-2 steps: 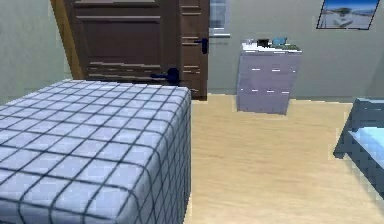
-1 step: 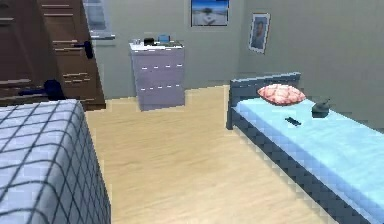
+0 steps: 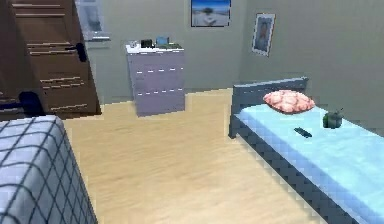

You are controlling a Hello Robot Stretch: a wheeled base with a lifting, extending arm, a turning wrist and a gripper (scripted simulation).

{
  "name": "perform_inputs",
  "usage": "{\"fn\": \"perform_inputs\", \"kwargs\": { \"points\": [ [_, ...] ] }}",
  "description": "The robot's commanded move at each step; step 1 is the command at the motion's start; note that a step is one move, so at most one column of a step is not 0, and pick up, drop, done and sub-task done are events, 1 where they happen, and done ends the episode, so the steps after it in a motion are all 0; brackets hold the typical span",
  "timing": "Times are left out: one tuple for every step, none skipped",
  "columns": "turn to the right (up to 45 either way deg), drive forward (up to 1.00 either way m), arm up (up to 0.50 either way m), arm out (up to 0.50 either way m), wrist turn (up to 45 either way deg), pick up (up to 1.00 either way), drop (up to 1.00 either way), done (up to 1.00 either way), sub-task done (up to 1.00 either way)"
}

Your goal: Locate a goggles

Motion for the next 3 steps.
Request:
{"fn": "perform_inputs", "kwargs": {
  "points": [
    [6.0, 0.0, 0.0, 0.0, 0.0, 0.0, 0.0, 0.0, 0.0],
    [0.0, 0.5, 0.0, 0.0, 0.0, 0.0, 0.0, 0.0, 0.0],
    [-21.0, 0.0, 0.0, 0.0, 0.0, 0.0, 0.0, 0.0, 0.0]
  ]
}}
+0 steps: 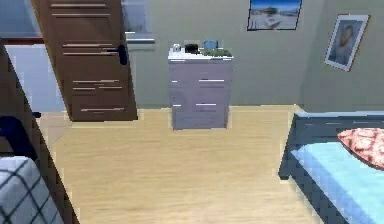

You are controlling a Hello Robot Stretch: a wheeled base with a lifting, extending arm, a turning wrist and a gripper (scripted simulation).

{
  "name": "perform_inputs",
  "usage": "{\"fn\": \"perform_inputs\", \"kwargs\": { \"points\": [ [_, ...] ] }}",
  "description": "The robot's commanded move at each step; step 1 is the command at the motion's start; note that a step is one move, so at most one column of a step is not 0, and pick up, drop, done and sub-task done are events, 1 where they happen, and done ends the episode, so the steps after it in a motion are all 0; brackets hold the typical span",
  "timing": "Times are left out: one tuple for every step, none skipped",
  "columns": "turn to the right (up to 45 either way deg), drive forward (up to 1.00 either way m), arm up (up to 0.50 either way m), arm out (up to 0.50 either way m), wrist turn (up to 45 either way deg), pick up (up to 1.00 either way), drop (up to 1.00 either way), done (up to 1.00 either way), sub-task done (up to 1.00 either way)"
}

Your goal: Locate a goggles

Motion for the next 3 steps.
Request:
{"fn": "perform_inputs", "kwargs": {
  "points": [
    [0.0, 1.0, 0.0, 0.0, 0.0, 0.0, 0.0, 0.0, 0.0],
    [-15.0, 0.0, 0.0, 0.0, 0.0, 0.0, 0.0, 0.0, 0.0],
    [0.0, 0.15, 0.0, 0.0, 0.0, 0.0, 0.0, 0.0, 0.0]
  ]
}}
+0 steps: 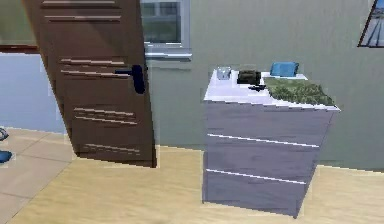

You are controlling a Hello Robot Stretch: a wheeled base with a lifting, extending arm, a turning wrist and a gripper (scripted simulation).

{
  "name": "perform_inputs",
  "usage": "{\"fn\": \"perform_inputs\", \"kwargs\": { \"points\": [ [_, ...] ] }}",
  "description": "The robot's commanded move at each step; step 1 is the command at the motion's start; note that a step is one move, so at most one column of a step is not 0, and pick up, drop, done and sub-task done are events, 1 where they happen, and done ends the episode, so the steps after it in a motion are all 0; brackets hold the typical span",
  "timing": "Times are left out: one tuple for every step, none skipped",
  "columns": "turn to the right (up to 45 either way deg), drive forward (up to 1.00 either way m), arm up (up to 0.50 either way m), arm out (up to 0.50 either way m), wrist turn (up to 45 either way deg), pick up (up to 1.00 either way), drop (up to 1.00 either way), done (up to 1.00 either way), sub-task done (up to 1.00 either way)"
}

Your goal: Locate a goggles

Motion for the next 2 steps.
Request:
{"fn": "perform_inputs", "kwargs": {
  "points": [
    [0.0, 0.55, 0.0, 0.0, 0.0, 0.0, 0.0, 0.0, 0.0],
    [24.0, 0.0, 0.0, 0.0, 0.0, 0.0, 0.0, 0.0, 0.0]
  ]
}}
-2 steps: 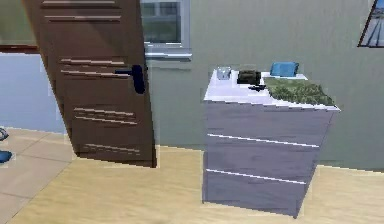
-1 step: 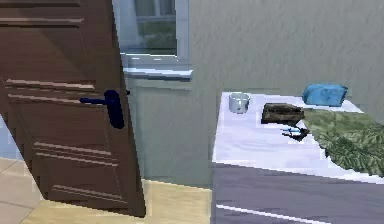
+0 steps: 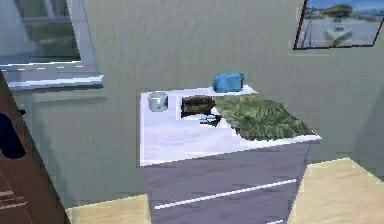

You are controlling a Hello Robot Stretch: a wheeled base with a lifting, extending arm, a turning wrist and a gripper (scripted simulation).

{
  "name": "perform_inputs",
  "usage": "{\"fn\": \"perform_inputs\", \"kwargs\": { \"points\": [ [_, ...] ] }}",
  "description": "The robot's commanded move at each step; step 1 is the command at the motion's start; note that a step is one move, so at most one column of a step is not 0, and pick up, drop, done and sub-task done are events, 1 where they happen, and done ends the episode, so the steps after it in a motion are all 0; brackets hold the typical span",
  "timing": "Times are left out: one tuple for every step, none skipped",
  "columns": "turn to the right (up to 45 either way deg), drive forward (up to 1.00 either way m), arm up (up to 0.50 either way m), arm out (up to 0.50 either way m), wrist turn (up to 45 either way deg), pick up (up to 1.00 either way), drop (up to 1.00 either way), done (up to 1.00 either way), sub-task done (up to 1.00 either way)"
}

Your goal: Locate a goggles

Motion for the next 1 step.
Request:
{"fn": "perform_inputs", "kwargs": {
  "points": [
    [0.0, 0.0, 0.0, 0.0, 0.0, 0.0, 0.0, 1.0, 0.0]
  ]
}}
